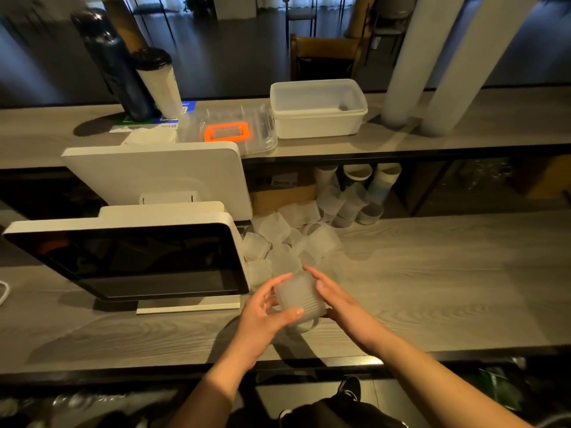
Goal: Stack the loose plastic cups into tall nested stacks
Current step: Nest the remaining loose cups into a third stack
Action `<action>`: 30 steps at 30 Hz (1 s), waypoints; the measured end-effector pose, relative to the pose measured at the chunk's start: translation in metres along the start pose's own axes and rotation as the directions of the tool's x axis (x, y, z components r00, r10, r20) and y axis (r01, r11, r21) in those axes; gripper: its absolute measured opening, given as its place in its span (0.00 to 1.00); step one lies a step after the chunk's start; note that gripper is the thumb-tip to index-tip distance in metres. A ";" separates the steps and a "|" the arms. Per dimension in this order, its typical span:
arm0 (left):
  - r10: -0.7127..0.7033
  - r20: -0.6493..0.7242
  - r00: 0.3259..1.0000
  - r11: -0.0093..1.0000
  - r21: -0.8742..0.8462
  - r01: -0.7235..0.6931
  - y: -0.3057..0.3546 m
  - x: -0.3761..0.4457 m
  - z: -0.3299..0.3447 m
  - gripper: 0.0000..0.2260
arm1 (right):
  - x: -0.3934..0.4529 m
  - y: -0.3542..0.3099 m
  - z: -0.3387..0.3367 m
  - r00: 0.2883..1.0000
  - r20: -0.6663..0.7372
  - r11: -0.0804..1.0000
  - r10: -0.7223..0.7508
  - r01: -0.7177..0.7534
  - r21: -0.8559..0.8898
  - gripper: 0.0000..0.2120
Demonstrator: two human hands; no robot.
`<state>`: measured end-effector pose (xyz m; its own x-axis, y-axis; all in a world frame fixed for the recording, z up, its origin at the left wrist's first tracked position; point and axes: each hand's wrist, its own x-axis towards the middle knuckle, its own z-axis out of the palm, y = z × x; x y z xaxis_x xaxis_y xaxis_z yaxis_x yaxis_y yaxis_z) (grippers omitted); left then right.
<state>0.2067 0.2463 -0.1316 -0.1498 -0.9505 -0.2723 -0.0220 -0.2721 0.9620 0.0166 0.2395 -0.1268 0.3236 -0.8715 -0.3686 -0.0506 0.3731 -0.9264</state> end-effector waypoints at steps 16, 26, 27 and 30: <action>-0.101 -0.208 0.973 0.989 -0.131 0.075 -0.023 -0.011 -0.028 0.24 | 0.063 0.071 -0.007 0.934 -0.324 0.837 0.149 -0.294 -0.462 0.43; -0.148 -0.212 0.966 0.988 -0.072 0.135 -0.034 -0.013 -0.034 0.25 | 0.082 0.107 -0.003 0.987 -0.149 0.338 0.055 -0.159 -0.927 0.38; -0.150 -0.211 0.966 0.988 -0.067 0.139 -0.035 -0.013 -0.034 0.25 | 0.081 0.108 -0.005 0.986 -0.155 0.351 0.062 -0.167 -0.921 0.36; -0.148 -0.209 0.967 0.989 -0.051 0.140 -0.035 -0.011 -0.033 0.24 | 0.077 0.108 -0.009 0.974 -0.220 0.497 0.062 -0.221 -0.839 0.34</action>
<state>0.2416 0.2613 -0.1629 0.0650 -0.9098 -0.4098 0.0081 -0.4102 0.9120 0.0276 0.2103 -0.2560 0.1041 -0.8952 -0.4333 -0.8895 0.1112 -0.4433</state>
